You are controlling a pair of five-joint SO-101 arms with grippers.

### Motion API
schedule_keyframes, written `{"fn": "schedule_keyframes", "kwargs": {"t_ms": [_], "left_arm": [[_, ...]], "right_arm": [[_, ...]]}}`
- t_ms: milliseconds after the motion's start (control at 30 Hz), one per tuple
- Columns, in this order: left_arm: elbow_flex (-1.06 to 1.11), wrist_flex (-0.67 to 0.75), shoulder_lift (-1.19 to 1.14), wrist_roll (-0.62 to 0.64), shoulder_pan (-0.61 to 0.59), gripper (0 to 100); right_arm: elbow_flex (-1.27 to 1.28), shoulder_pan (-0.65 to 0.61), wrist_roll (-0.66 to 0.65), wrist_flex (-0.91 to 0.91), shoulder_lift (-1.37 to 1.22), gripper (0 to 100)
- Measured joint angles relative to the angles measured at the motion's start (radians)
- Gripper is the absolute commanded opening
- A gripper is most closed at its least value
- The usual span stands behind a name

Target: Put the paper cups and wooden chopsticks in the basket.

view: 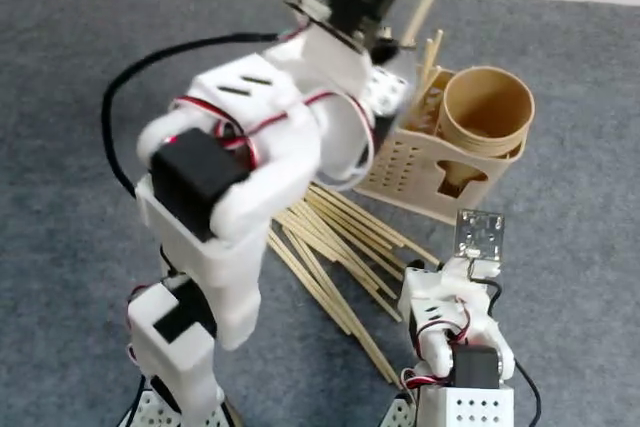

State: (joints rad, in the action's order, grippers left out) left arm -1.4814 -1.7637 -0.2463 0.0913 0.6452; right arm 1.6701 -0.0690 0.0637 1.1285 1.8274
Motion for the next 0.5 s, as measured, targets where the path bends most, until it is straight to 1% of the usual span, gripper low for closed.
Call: {"fn": "schedule_keyframes", "kwargs": {"t_ms": [133,267,433,500], "left_arm": [[-0.002,0.005,0.0,0.0,0.037,1],[-0.002,0.071,0.0,0.003,0.029,1],[-0.002,0.163,0.0,0.112,0.034,1],[-0.002,0.193,-0.005,0.124,0.031,1]], "right_arm": [[0.0,0.0,0.0,0.0,0.0,12.3],[0.0,0.0,0.0,0.0,0.0,12.3],[0.0,0.0,0.0,0.0,0.0,12.3],[0.0,0.0,0.0,0.0,0.0,12.3]]}}
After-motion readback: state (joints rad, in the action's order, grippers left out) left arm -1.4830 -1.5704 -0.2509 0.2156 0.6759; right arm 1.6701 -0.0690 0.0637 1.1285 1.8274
